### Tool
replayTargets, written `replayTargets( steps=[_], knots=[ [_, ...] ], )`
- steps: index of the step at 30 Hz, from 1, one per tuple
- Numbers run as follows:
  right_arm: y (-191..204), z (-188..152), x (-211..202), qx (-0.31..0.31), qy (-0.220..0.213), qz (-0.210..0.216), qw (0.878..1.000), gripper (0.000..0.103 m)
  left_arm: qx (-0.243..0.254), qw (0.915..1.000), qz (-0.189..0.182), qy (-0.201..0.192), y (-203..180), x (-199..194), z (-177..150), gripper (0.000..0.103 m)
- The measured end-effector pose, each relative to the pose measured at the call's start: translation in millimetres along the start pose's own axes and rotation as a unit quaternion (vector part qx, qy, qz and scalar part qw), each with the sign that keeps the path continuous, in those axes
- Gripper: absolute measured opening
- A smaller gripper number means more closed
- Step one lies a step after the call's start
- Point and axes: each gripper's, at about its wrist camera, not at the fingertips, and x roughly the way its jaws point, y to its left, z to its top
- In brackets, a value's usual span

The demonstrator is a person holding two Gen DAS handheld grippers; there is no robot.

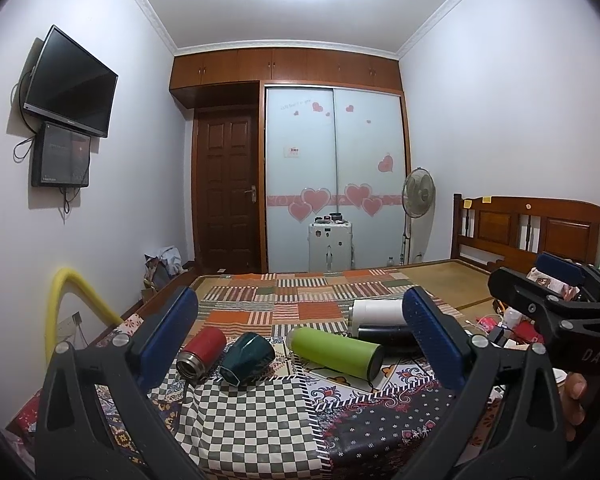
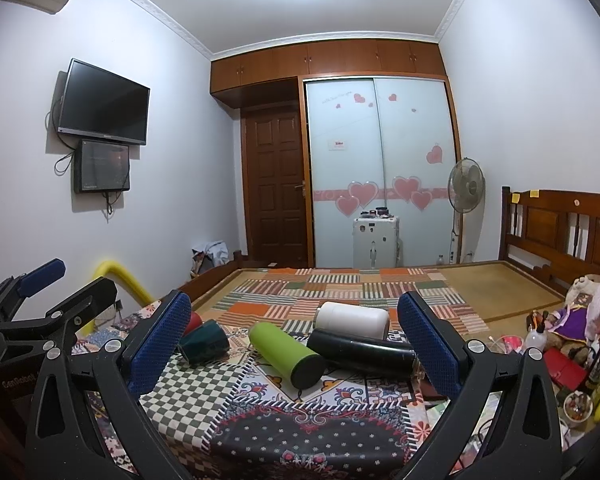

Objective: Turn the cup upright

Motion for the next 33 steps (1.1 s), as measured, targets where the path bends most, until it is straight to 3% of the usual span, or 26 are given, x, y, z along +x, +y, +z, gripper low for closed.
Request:
replayTargets(
  steps=[33],
  knots=[
    [3.6, -2.6, 3.0, -0.002, 0.004, 0.004, 1.000, 0.103, -0.007, 1.0000, 0.001, 0.003, 8.6, 6.6, -2.0, 0.103]
  ],
)
